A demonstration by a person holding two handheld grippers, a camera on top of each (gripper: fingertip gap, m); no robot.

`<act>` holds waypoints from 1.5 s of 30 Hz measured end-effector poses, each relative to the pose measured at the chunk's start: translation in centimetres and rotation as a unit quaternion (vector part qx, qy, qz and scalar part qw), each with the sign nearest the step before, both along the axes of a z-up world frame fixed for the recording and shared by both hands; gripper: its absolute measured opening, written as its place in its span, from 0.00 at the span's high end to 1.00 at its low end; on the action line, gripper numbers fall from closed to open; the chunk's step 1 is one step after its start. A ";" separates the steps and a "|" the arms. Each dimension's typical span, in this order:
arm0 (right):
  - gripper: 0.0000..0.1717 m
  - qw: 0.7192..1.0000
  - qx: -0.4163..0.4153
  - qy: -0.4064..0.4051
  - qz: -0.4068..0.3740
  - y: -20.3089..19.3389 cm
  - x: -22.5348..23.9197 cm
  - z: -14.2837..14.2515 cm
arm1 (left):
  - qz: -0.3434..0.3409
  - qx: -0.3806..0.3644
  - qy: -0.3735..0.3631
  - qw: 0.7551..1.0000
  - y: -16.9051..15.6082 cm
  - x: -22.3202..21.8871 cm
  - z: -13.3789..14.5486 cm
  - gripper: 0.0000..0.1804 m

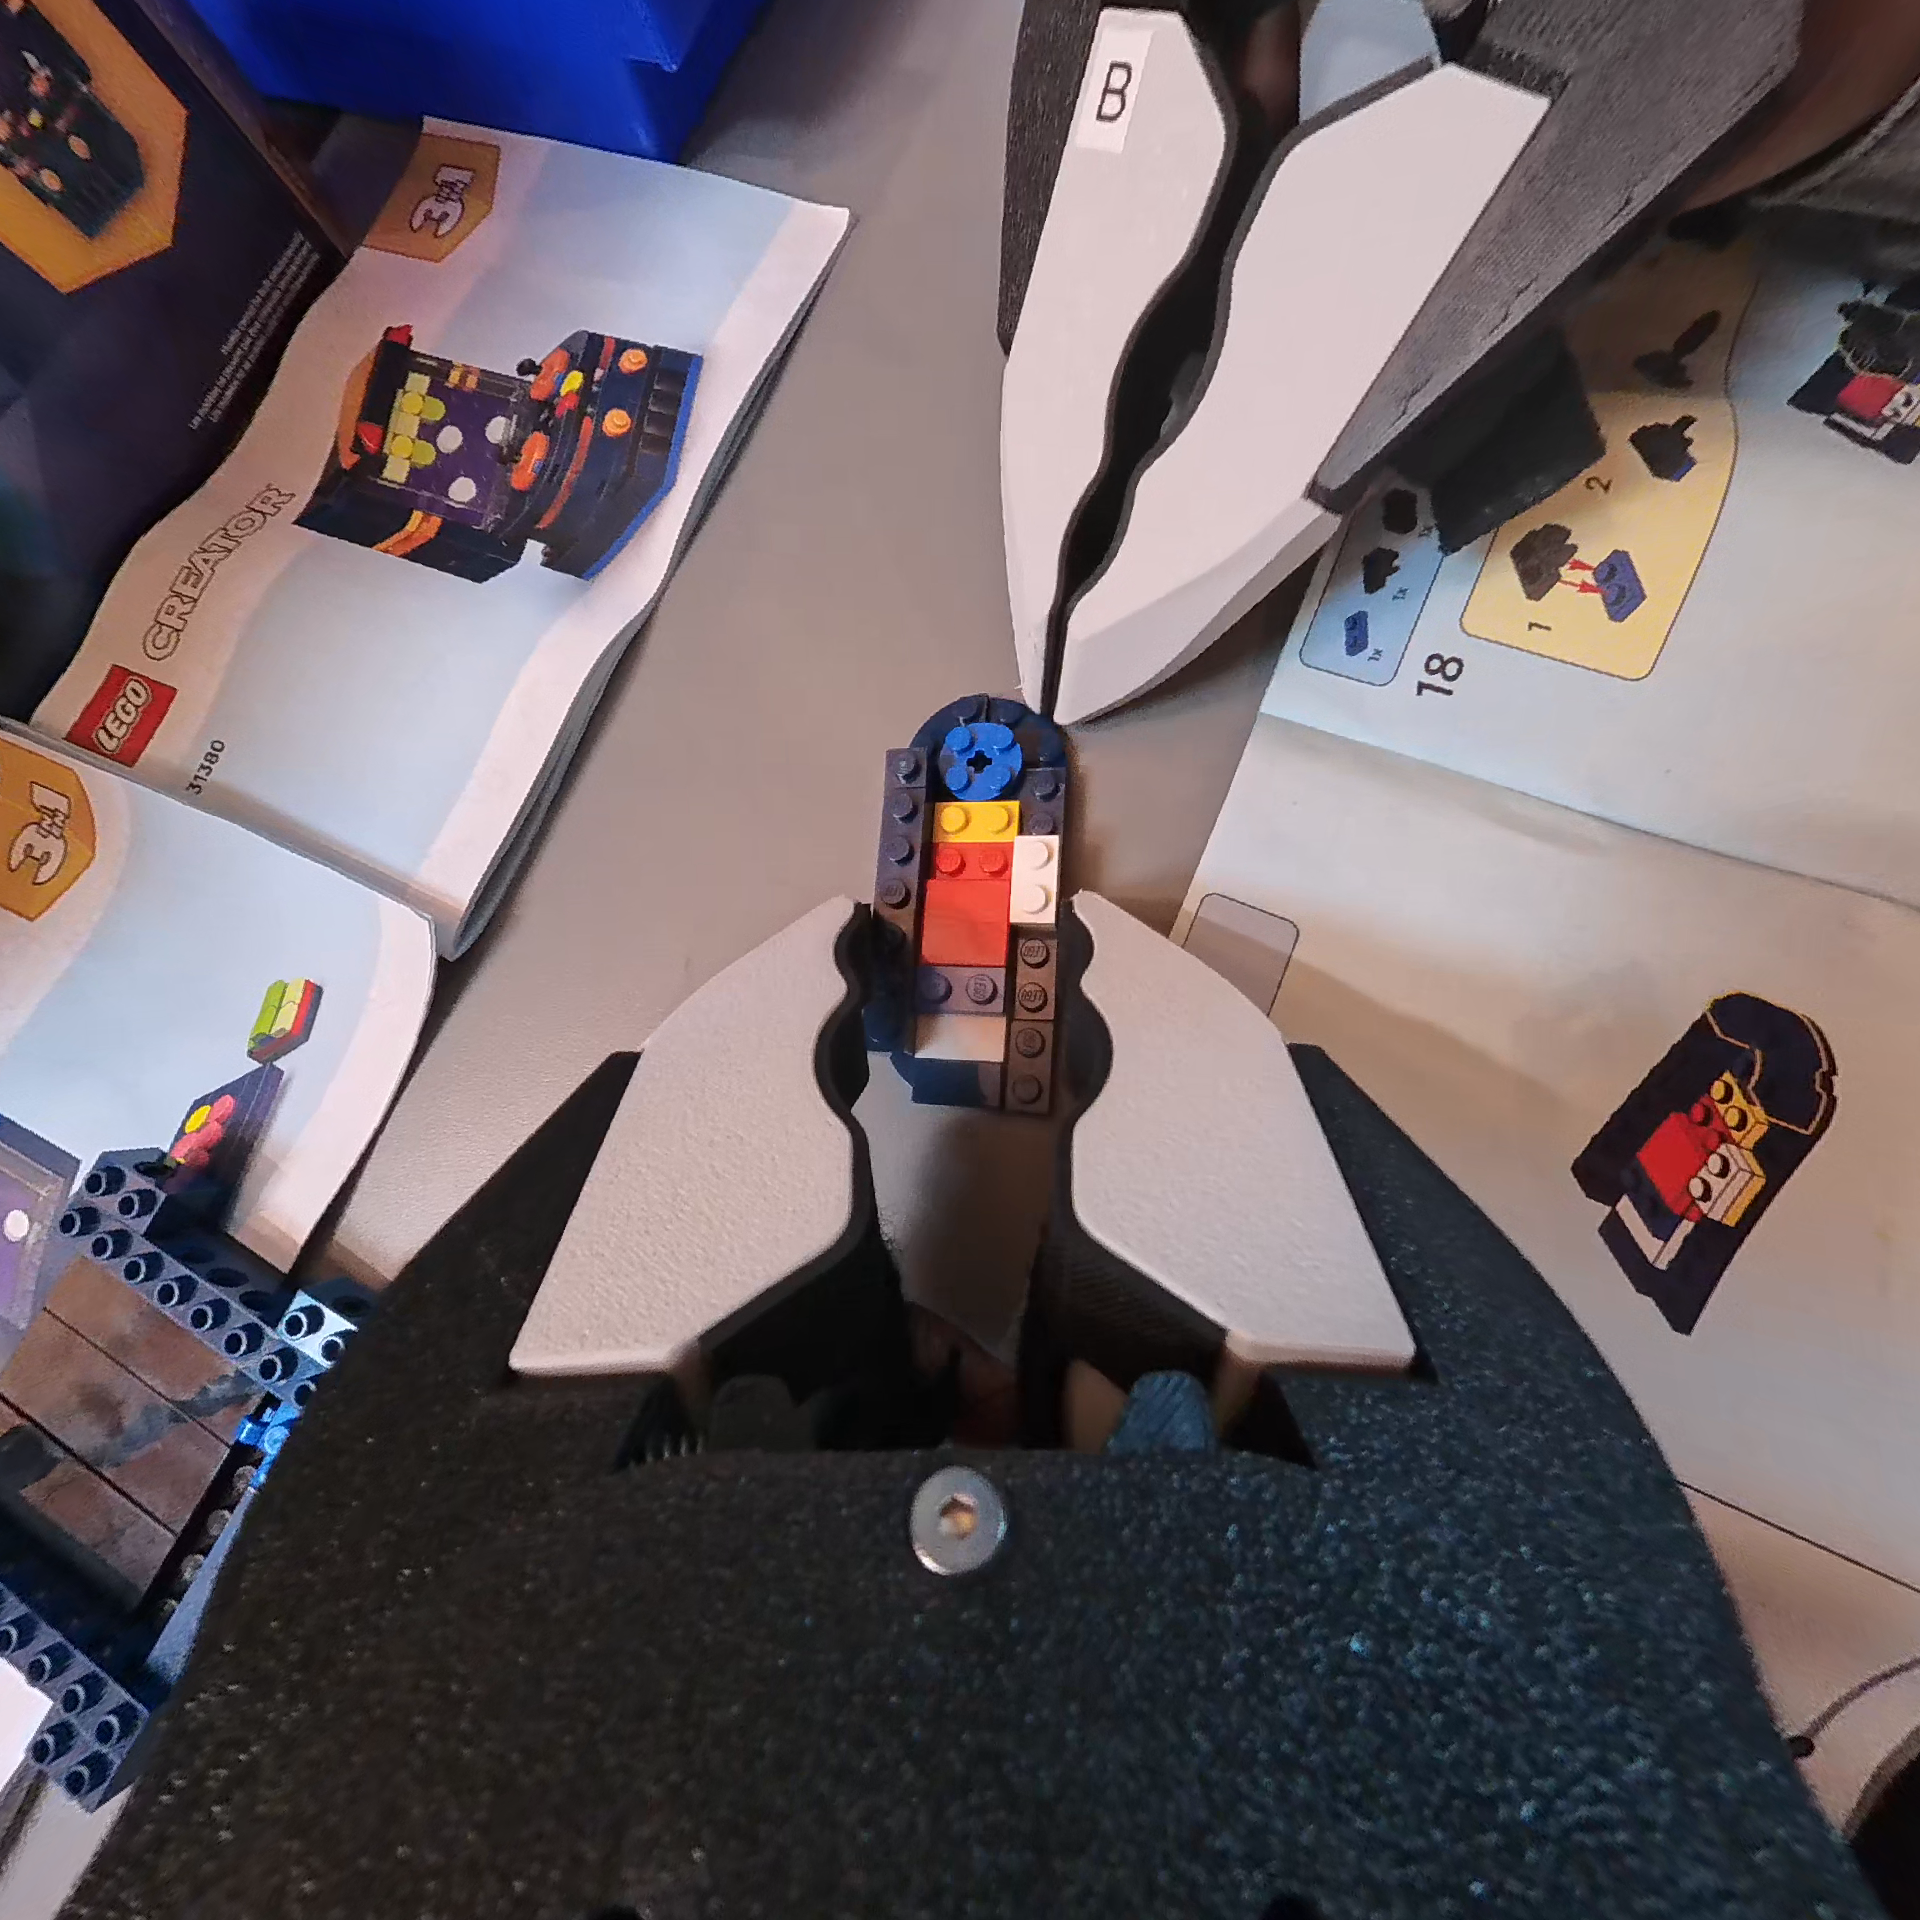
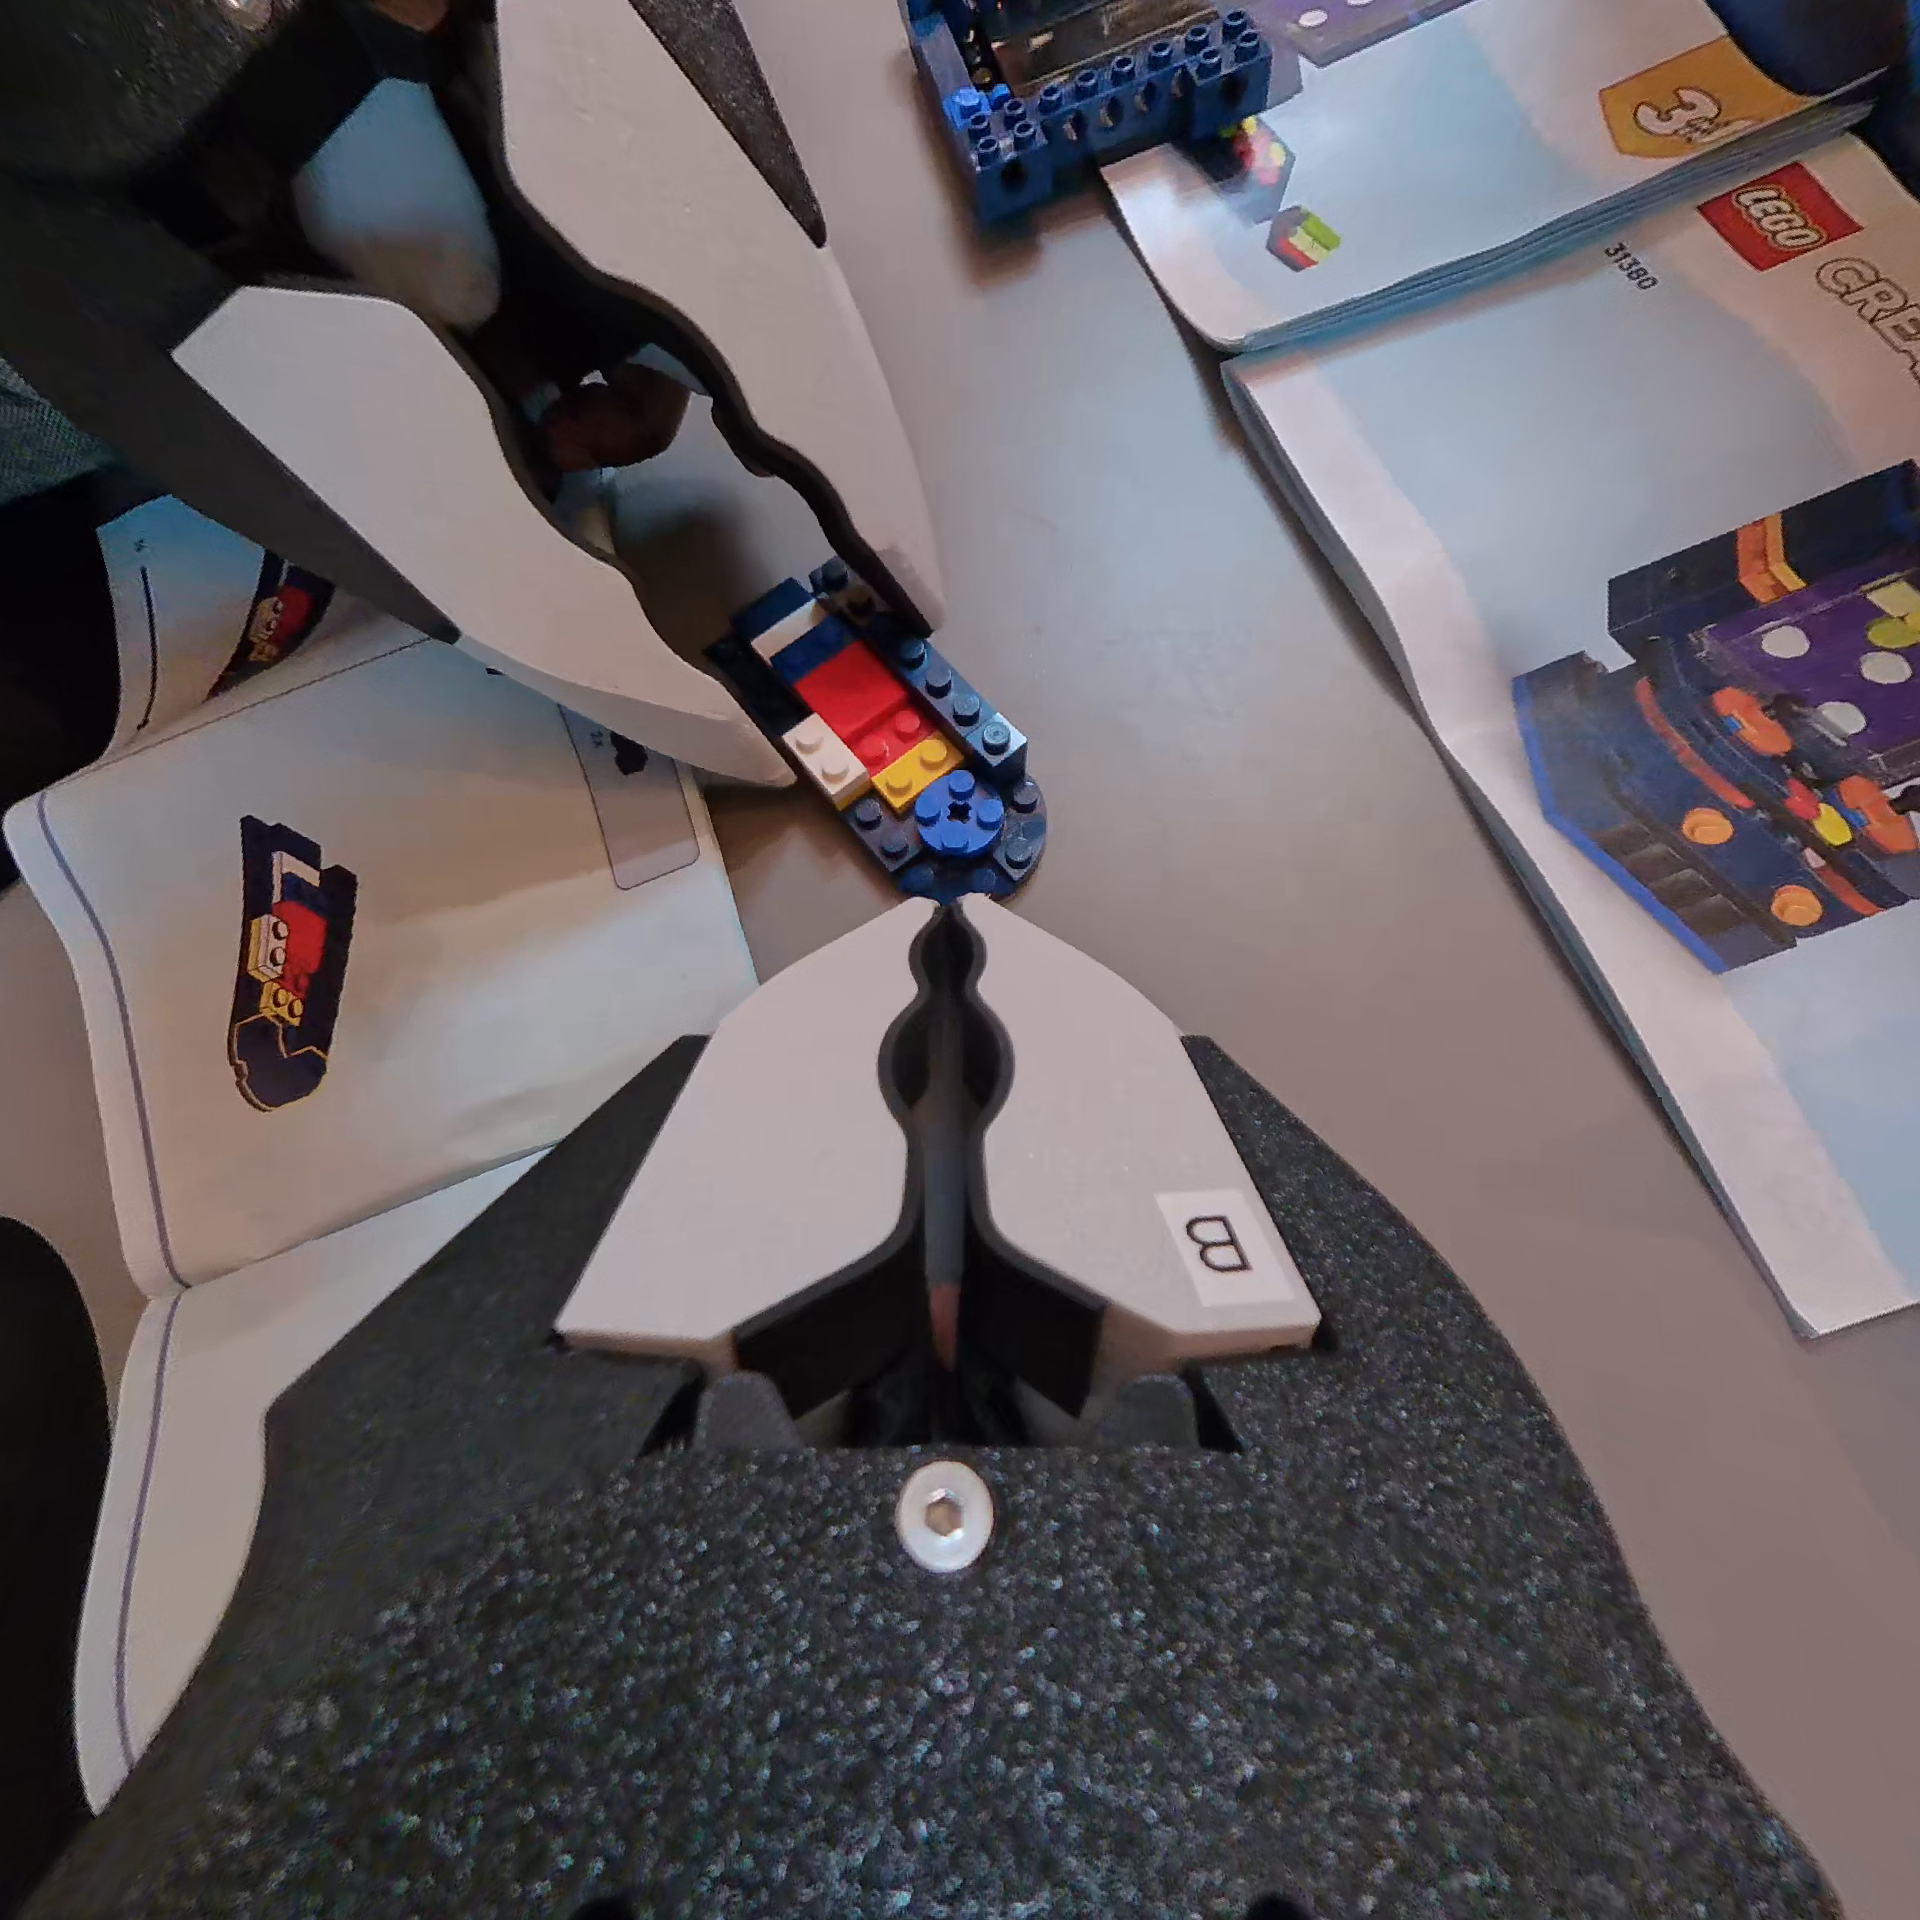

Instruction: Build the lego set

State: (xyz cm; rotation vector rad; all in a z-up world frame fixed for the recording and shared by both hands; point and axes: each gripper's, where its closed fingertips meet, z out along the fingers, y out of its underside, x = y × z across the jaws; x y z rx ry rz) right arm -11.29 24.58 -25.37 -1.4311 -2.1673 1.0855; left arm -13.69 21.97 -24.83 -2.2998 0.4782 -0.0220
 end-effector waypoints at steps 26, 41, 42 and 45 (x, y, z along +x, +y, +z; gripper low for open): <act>1.00 0.994 0.063 0.086 0.015 0.4 -1.5 1.2 | -0.012 -0.035 0.073 0.997 0.0 -0.1 -0.2 0.82; 1.00 0.991 0.093 0.092 0.036 0.1 -1.4 0.8 | -0.005 -0.066 0.073 0.995 -0.1 0.0 -0.2 0.82; 1.00 0.991 0.090 0.090 0.035 0.0 -1.4 0.8 | -0.005 -0.066 0.075 0.995 -0.1 0.0 -0.2 0.82; 1.00 0.994 0.066 0.079 0.028 0.2 -1.4 0.8 | -0.009 -0.054 0.069 0.996 0.0 0.0 -0.2 0.82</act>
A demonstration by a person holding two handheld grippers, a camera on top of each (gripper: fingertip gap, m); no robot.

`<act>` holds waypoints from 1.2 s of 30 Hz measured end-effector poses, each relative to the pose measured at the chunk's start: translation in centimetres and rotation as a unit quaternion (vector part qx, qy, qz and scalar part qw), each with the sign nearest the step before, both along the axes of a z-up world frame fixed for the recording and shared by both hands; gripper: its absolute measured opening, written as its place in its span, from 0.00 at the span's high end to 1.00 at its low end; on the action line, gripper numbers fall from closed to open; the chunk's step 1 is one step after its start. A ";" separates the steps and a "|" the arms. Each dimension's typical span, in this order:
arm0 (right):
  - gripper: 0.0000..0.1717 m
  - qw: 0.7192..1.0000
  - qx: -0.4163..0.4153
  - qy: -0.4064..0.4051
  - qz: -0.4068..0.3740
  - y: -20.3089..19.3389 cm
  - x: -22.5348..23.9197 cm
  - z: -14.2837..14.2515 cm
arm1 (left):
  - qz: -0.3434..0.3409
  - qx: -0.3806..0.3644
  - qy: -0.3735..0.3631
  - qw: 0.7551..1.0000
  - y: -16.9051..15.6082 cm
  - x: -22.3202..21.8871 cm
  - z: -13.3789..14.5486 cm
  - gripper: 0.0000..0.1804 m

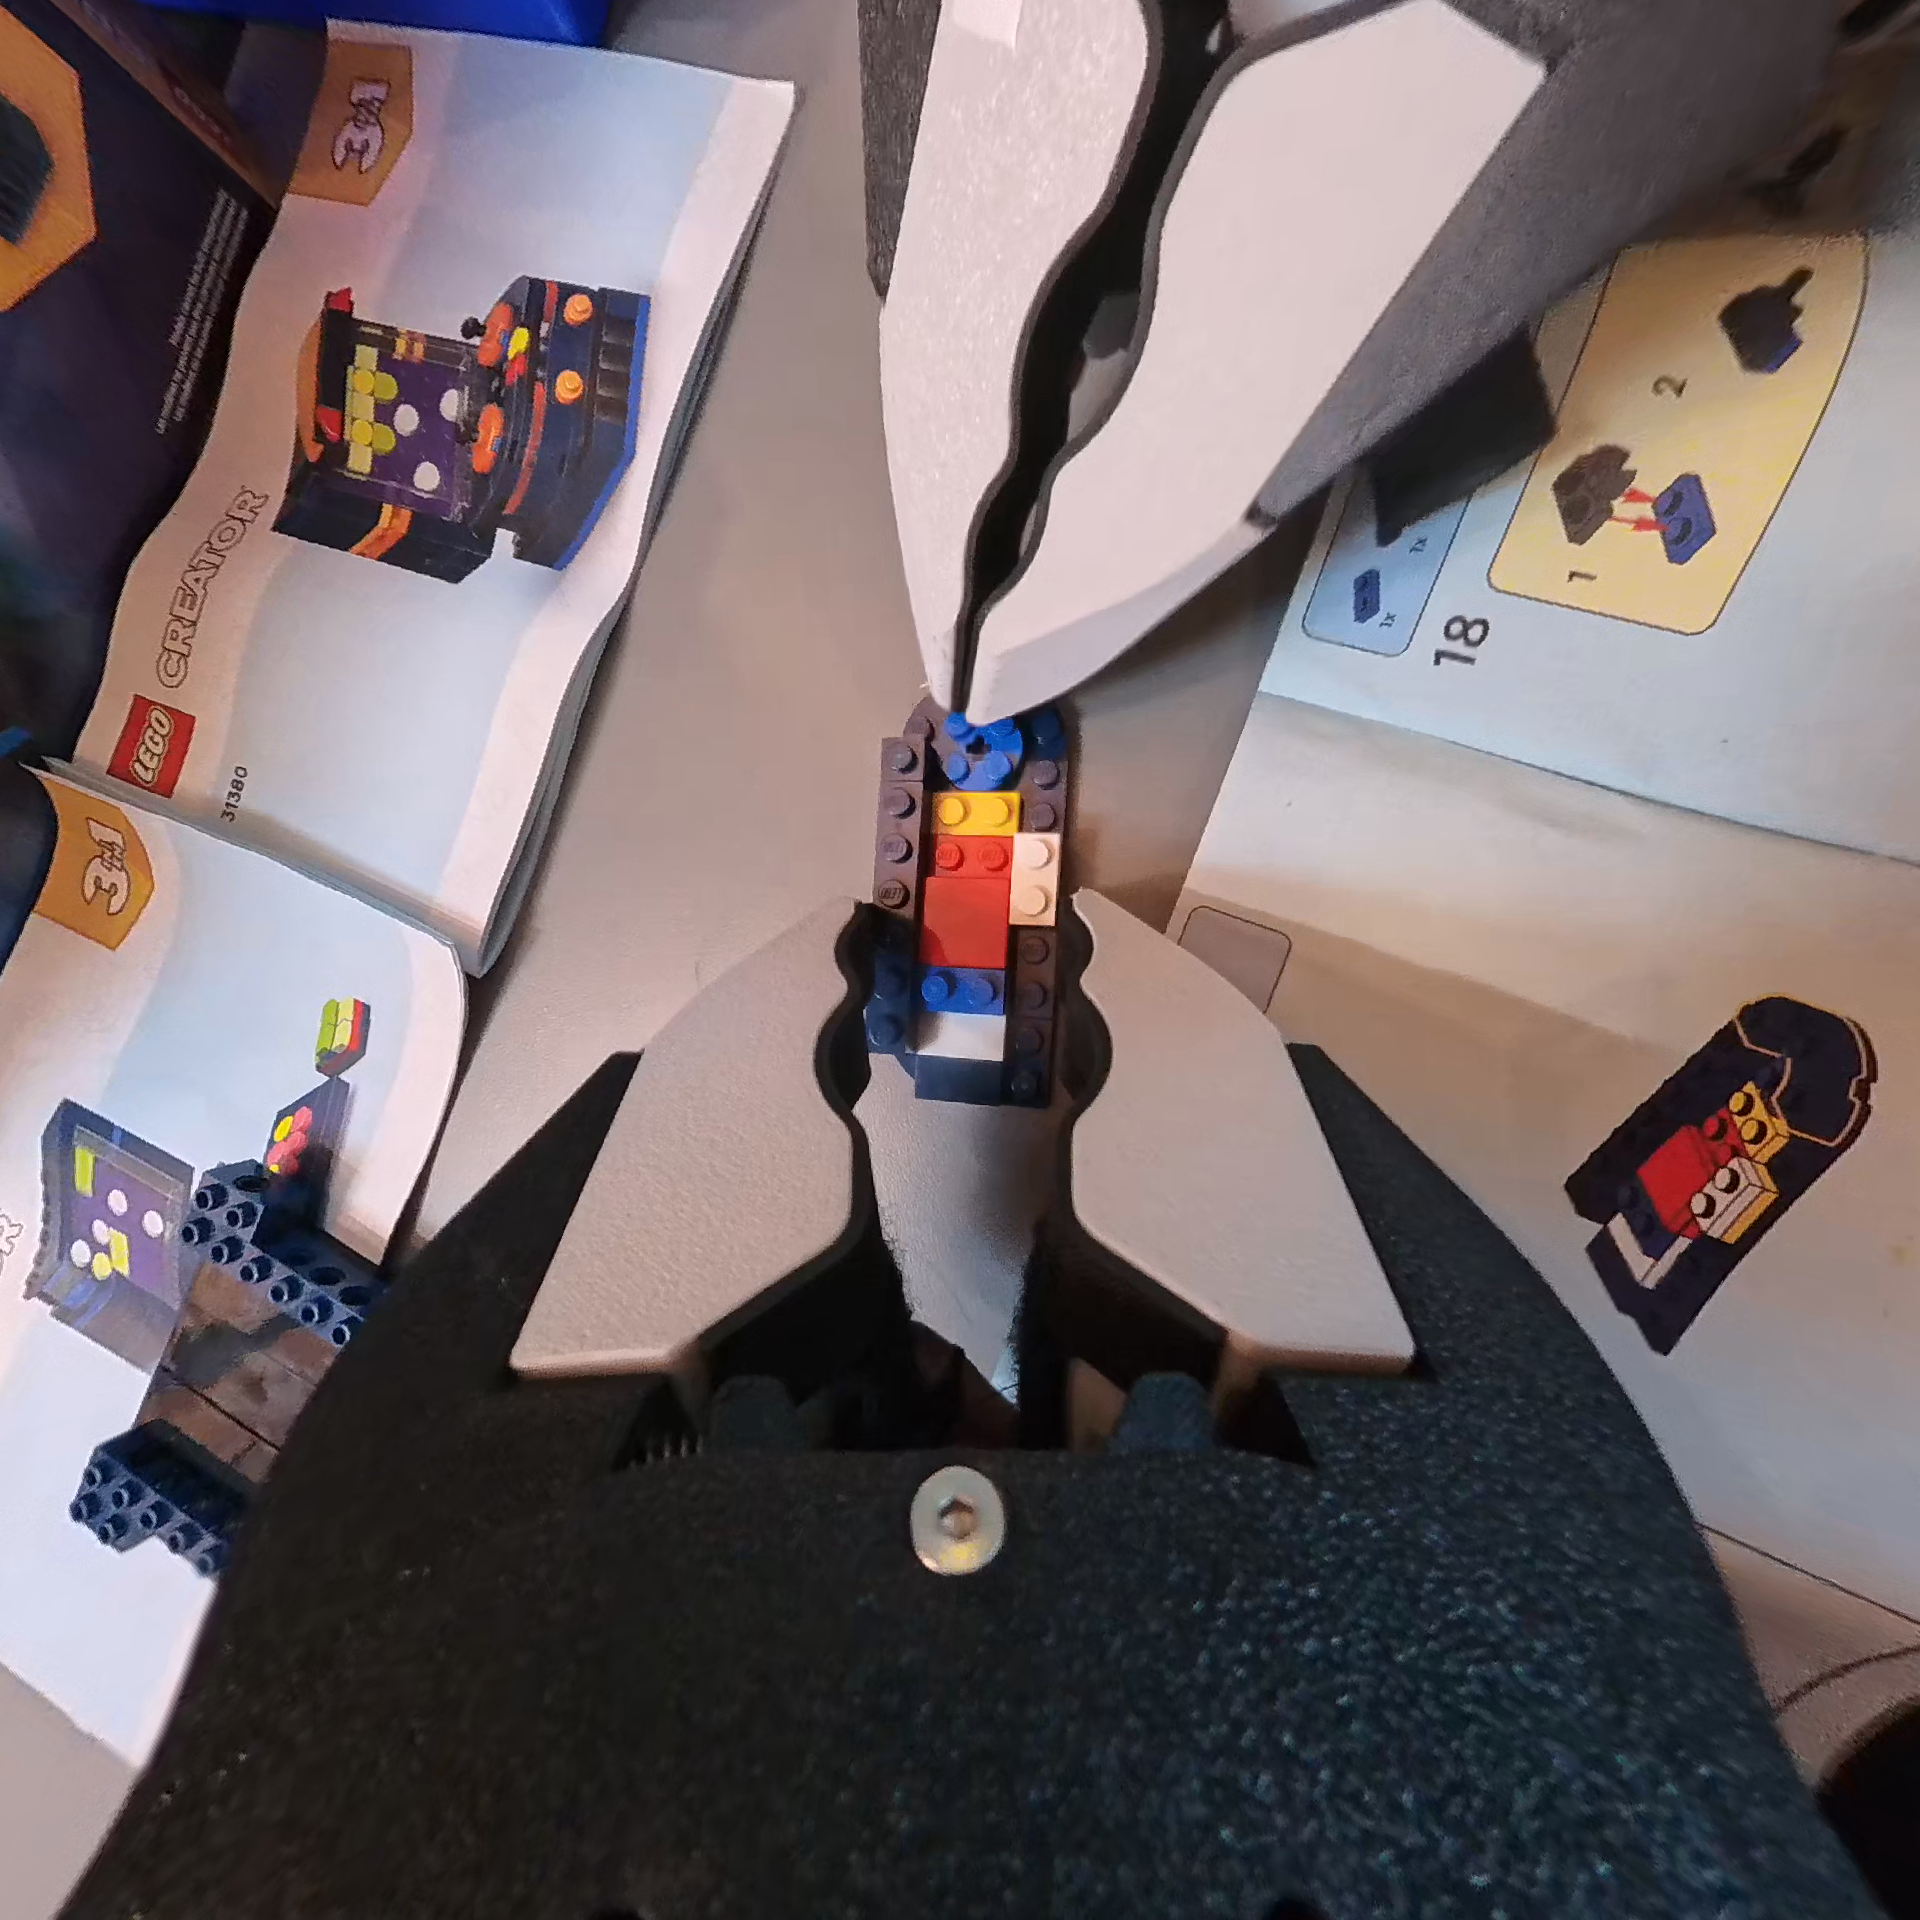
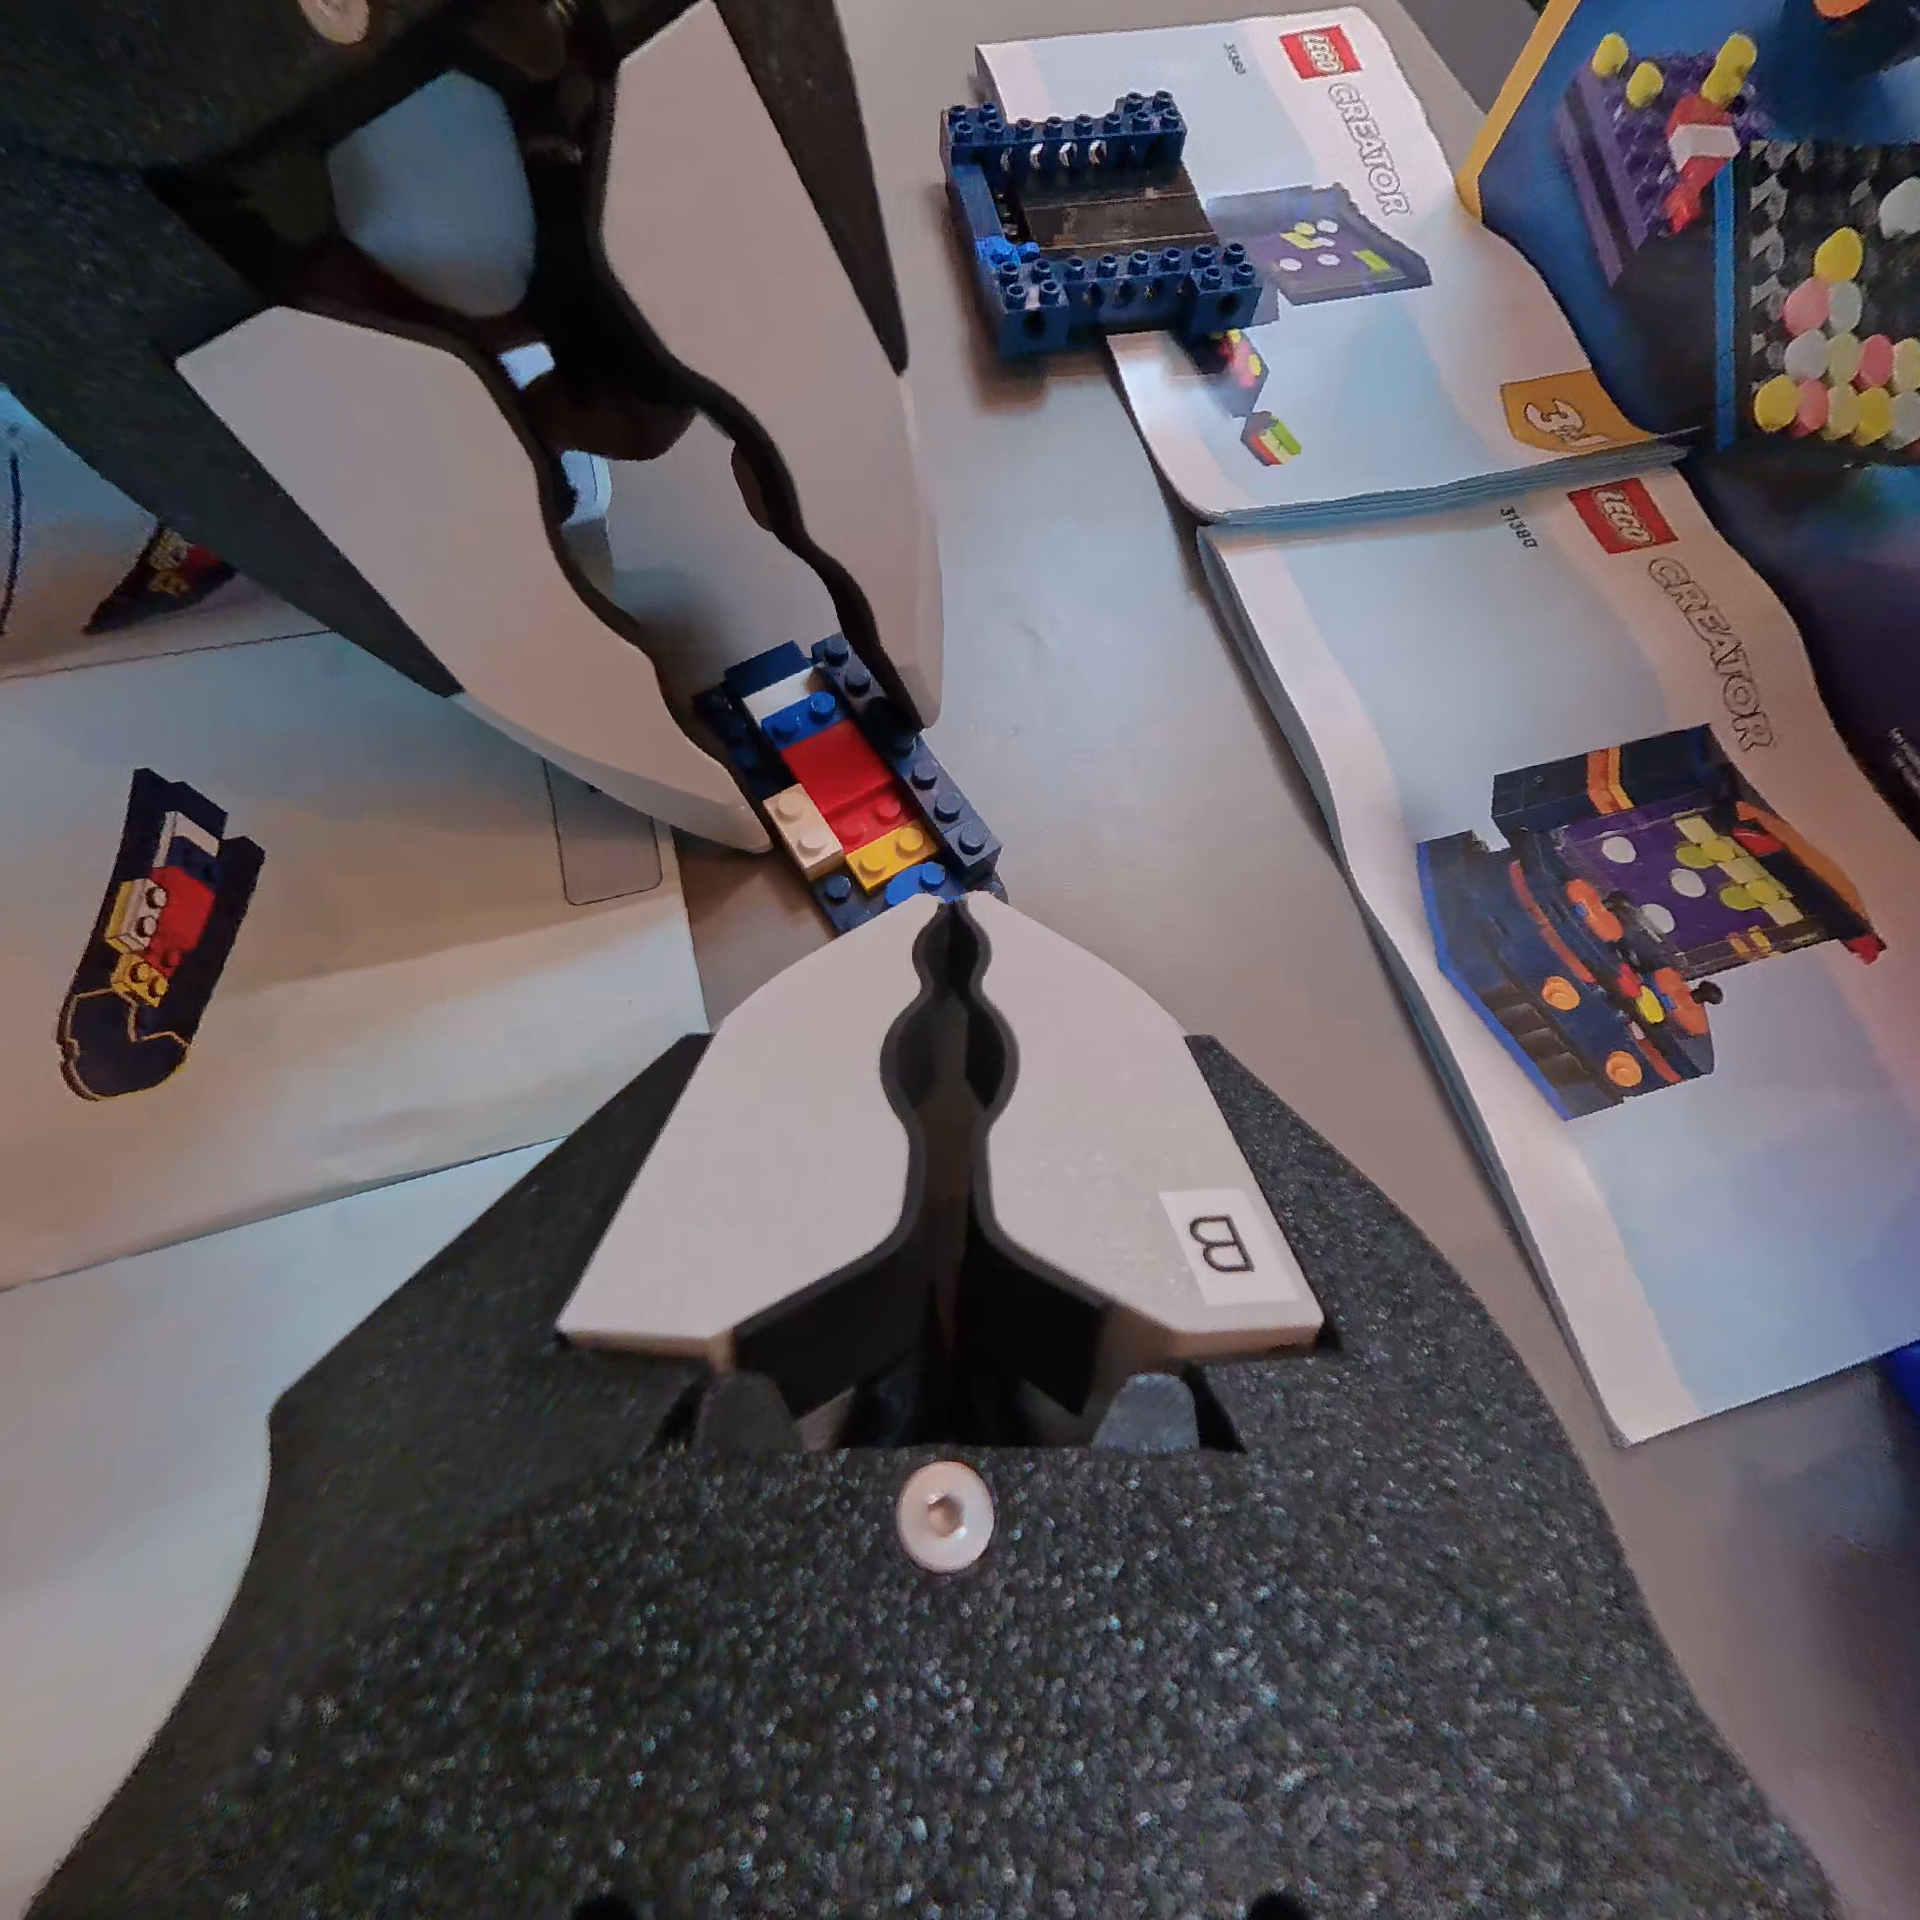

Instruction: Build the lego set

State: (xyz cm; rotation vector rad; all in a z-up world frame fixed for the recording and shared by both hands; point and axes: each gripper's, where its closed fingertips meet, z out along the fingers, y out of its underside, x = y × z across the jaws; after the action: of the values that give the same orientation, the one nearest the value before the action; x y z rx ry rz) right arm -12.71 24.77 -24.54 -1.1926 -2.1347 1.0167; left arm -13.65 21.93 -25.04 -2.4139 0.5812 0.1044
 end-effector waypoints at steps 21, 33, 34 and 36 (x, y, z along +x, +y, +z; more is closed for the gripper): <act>0.85 0.886 -0.422 0.189 0.027 -1.8 1.6 14.2 | -0.033 0.420 0.230 0.877 0.7 1.5 13.8 0.82; 0.95 0.919 -0.264 0.286 0.066 -2.7 3.8 17.0 | -0.091 0.470 0.229 0.848 -0.6 4.2 16.5 0.77; 0.95 0.921 -0.235 0.299 0.082 -3.0 4.4 17.5 | -0.100 0.466 0.183 0.860 -0.9 4.5 16.8 0.74; 0.95 0.926 -0.152 0.325 0.119 -4.1 5.5 18.1 | -0.112 0.454 0.069 0.881 -1.8 5.1 17.6 0.68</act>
State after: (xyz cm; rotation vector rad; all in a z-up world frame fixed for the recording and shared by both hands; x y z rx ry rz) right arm -7.18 20.67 -6.44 -0.5843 -1.6427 1.6269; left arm -8.58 20.13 -7.40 -1.4217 0.6762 0.3629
